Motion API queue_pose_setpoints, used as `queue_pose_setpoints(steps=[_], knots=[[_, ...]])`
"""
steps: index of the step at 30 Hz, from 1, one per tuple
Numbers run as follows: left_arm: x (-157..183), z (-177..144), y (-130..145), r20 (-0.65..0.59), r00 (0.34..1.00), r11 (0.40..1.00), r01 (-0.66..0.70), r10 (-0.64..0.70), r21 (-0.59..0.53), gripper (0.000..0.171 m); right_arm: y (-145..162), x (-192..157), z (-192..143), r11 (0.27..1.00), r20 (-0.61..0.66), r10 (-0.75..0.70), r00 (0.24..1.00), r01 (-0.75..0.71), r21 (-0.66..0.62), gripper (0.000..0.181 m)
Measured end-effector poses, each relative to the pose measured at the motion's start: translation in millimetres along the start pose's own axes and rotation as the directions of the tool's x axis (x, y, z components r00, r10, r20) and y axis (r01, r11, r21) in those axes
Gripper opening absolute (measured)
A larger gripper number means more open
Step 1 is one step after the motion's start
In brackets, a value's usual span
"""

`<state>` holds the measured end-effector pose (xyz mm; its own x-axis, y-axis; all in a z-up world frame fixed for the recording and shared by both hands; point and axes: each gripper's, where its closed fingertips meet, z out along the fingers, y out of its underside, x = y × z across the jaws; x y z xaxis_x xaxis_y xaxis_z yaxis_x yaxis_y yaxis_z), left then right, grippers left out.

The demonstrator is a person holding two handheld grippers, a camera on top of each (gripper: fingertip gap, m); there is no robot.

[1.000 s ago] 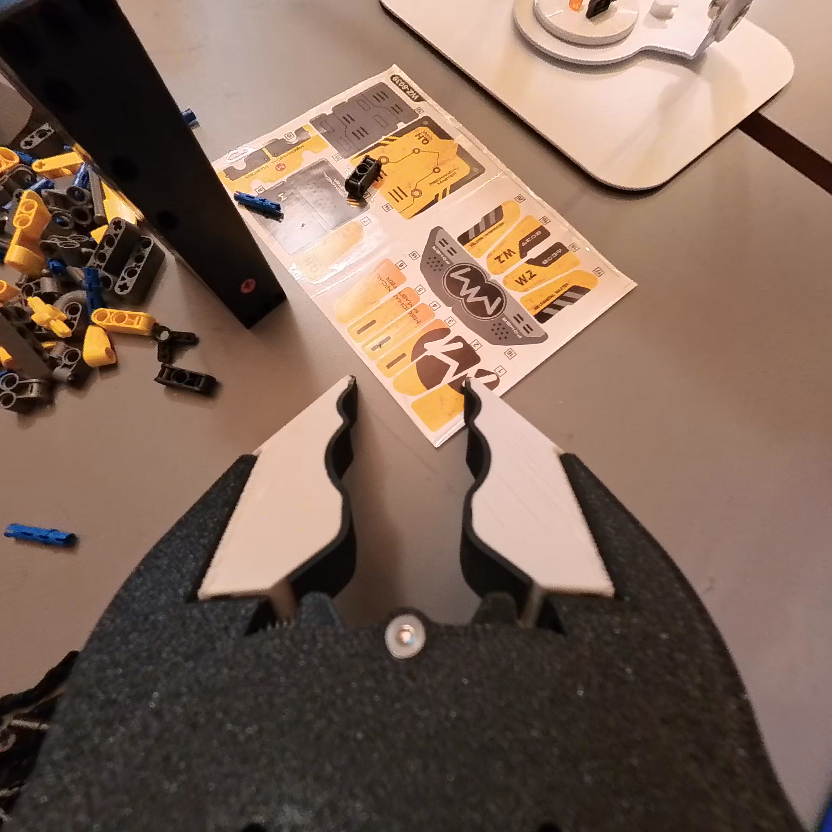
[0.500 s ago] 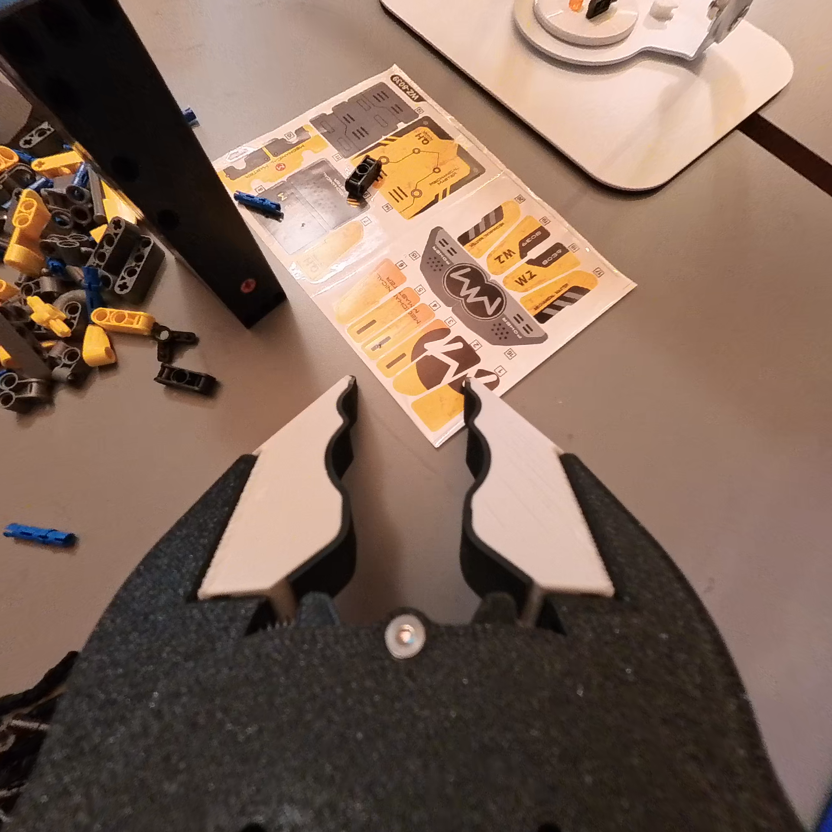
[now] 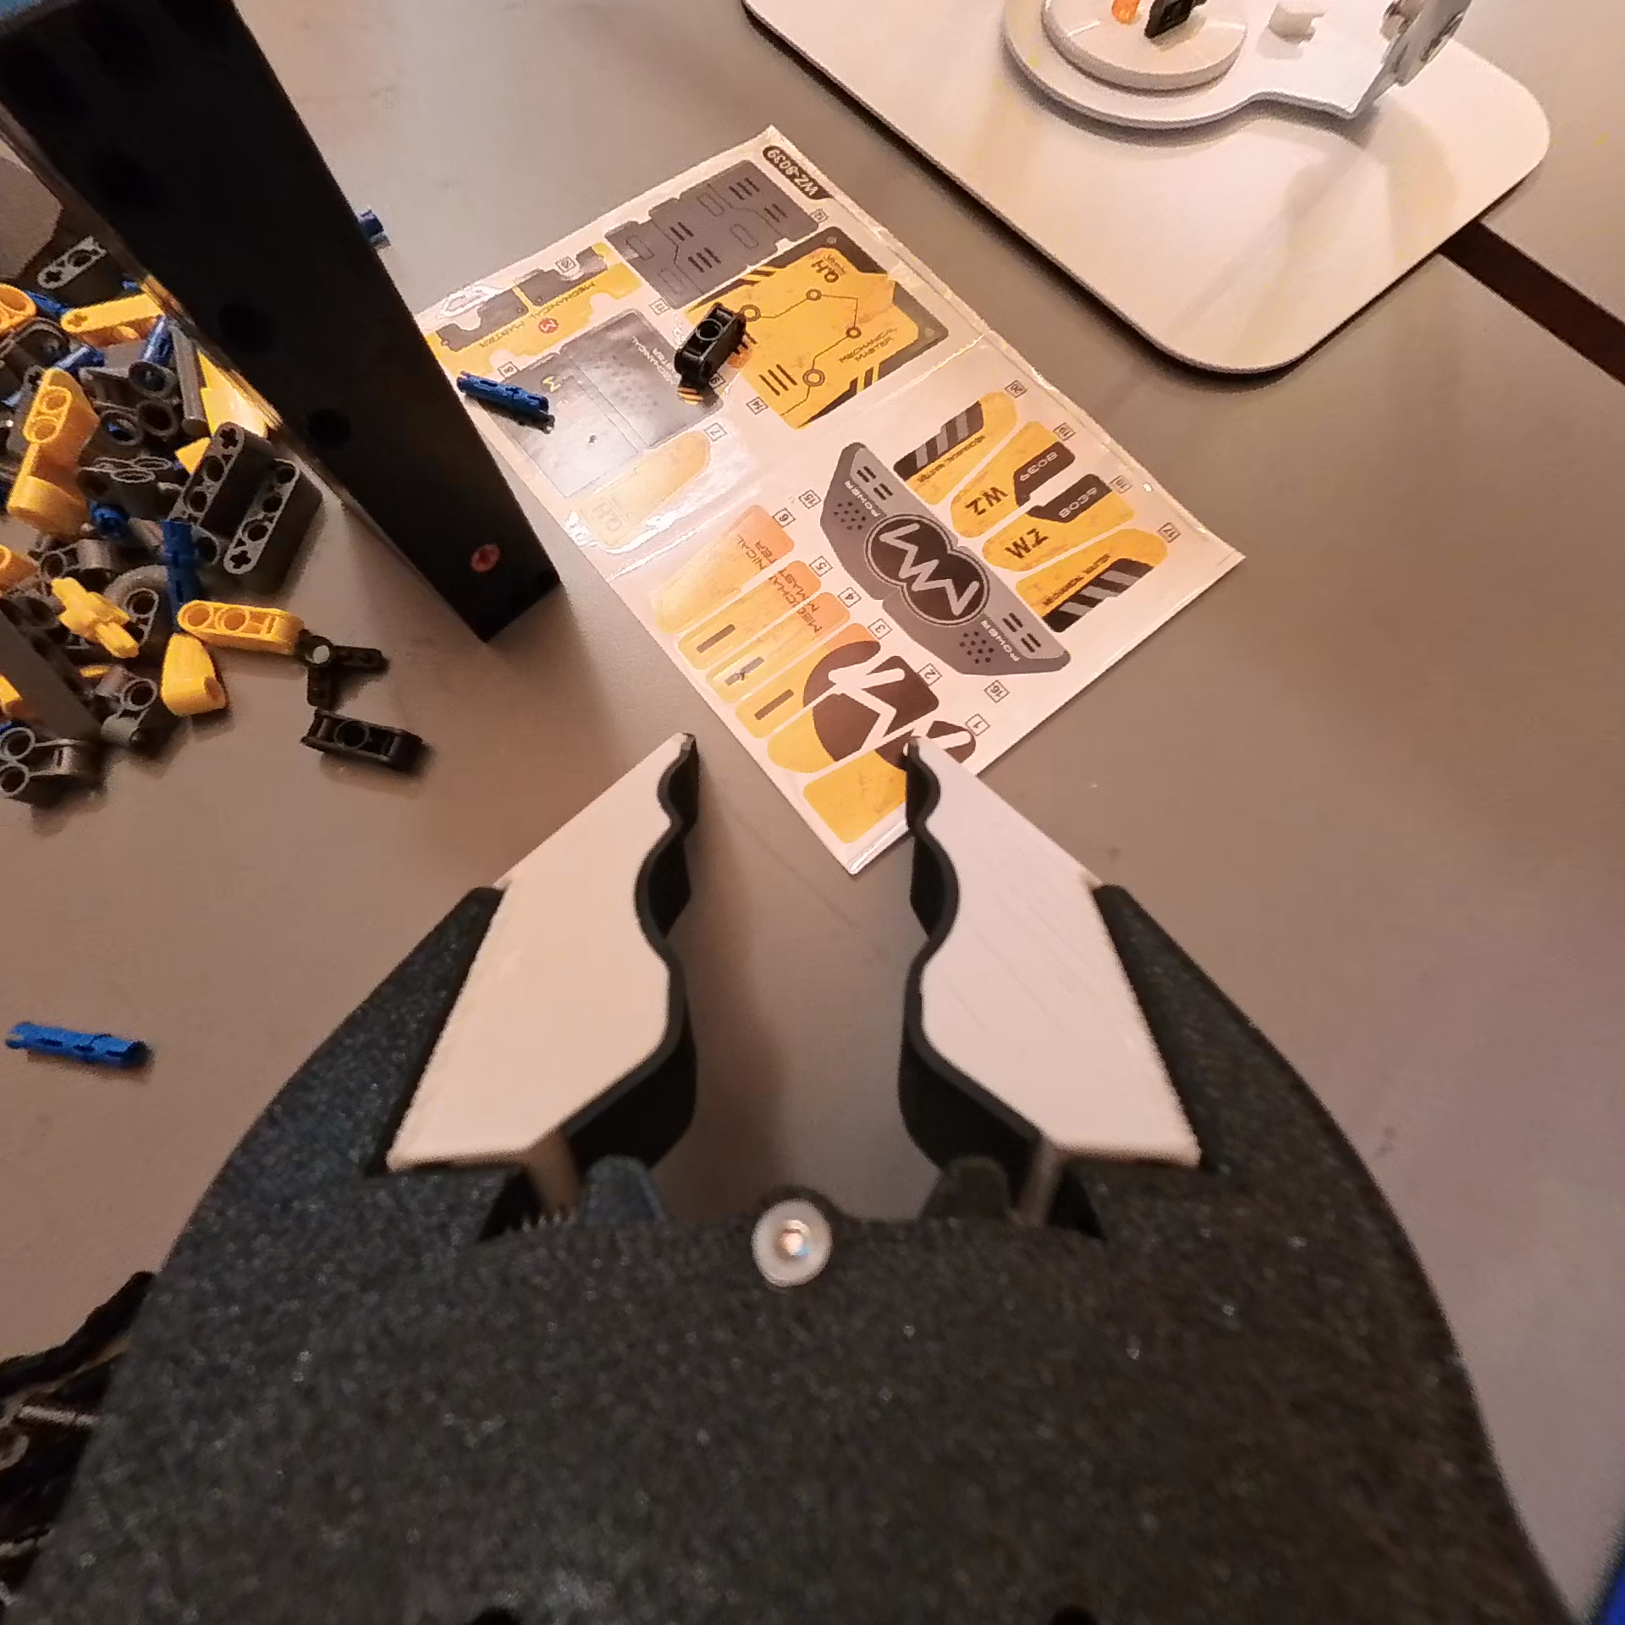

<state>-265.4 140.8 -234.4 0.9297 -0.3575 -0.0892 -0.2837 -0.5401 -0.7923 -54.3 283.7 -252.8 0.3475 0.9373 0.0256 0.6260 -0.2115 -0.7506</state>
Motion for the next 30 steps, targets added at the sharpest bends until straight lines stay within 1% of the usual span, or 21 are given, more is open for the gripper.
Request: queue_pose_setpoints(steps=[2, 5, 6, 7, 9, 10, 12, 14, 16, 22, 25, 30], knots=[[0, -6, -16, -0.016, 1.000, 0.996, 0.017, -0.016, 0.088, 0.026, 0, 0, 0, 1.000, 0.001, 0.001, 1.000, -0.001, 0.000, 0.047], [18, -17, -54, -0.127, 0.991, 0.977, 0.067, -0.042, 0.202, 0.026, 0, 0, 0, 1.000, 0.001, 0.002, 1.000, -0.002, 0.000, 0.047], [29, -17, -64, -0.178, 0.984, 0.974, 0.062, -0.023, 0.217, 0.026, 0, 0, 0, 1.000, 0.001, 0.002, 1.000, -0.002, 0.000, 0.047], [41, -14, -70, -0.230, 0.973, 0.978, 0.044, 0.004, 0.206, 0.026, 0, 0, 0, 1.000, 0.001, 0.002, 1.000, -0.002, 0.000, 0.047], [61, 1, -67, -0.311, 0.948, 0.993, -0.030, 0.063, 0.111, 0.026, 0, 0, 0, 1.000, 0.001, 0.001, 1.000, -0.001, 0.000, 0.047], [65, 12, -64, -0.322, 0.942, 0.995, -0.074, 0.092, 0.067, 0.025, 0, 0, 0, 1.000, 0.000, 0.000, 1.000, 0.000, 0.000, 0.047], [67, 30, -58, -0.329, 0.935, 0.991, -0.133, 0.132, 0.018, 0.018, 0, 0, 0, 1.000, 0.000, 0.000, 1.000, 0.000, 0.000, 0.047], [76, 40, -50, -0.387, 0.913, 0.988, -0.149, 0.125, -0.033, 0.011, 0, 0, 0, 1.000, 0.004, 0.004, 1.000, -0.004, -0.001, 0.047], [81, 44, -45, -0.415, 0.902, 0.987, -0.156, 0.122, -0.049, 0.009, 0, 0, 0, 1.000, 0.012, 0.014, 1.000, -0.014, -0.001, 0.047], [84, 53, -37, -0.418, 0.901, 0.981, -0.171, 0.119, -0.089, 0.007, 0, 0, 0, 1.000, 0.008, 0.009, 1.000, -0.009, -0.001, 0.047], [84, 56, -33, -0.407, 0.902, 0.975, -0.200, 0.143, -0.100, 0.007, 0, 0, 0, 1.000, 0.006, 0.006, 1.000, -0.006, -0.001, 0.047], [87, 60, -32, -0.389, 0.899, 0.965, -0.252, 0.204, -0.076, 0.008, -1, 0, 0, 1.000, 0.005, 0.005, 1.000, -0.005, -0.001, 0.047]])
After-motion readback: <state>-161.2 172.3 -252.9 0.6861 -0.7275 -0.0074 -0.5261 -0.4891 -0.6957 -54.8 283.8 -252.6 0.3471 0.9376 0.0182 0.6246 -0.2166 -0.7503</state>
